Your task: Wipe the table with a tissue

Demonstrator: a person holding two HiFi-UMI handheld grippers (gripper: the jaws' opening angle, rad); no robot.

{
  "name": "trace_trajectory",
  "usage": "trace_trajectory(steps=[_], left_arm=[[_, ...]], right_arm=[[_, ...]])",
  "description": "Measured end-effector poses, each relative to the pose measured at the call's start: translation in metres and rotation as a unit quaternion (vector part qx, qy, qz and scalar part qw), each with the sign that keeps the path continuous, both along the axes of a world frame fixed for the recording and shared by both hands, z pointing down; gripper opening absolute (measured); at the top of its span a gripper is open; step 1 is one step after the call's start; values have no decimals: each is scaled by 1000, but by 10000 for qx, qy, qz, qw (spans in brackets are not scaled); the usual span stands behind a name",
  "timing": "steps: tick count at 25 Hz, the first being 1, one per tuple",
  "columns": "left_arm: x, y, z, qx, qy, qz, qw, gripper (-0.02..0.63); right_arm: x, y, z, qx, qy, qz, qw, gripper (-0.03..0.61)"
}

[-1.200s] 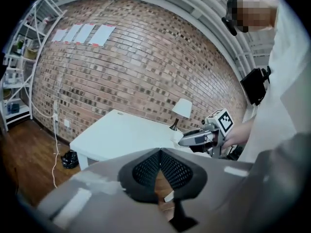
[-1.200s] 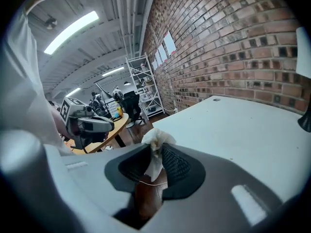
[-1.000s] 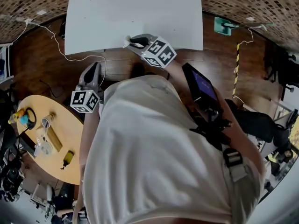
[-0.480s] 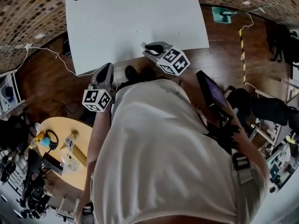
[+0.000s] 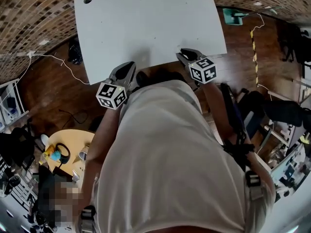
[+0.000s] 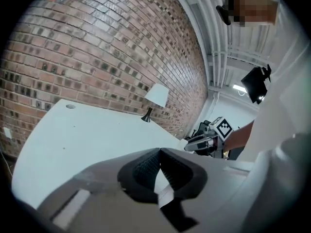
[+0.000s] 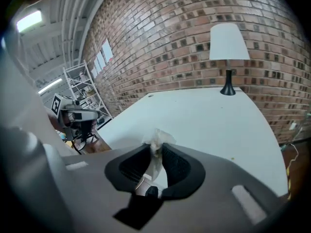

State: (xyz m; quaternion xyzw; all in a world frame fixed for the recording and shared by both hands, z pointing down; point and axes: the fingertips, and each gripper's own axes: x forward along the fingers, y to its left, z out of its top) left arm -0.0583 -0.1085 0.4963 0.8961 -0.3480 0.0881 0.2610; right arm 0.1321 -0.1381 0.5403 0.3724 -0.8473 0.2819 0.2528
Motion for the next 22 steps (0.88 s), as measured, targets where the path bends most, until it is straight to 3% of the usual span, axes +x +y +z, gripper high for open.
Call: trace_trajectory(steps=[6,10,14,22], left_arm=[[34,-3,2,-112,-95,494,9987,6],[60,-23,-4,8,-204,712,9973,6],[91,-49,-23,168,-237,710,9971,9],[115,-62,-16,-52,-359,547,9978,15]], right_arm=[[96,1,20,-183,470,1063,9931,81],[136,-8,33,-263,483,1415,9884,80],[159,-28,40,-350,570,1132,9913,77],[174,-60,64,-593,1181,369,9905,77]])
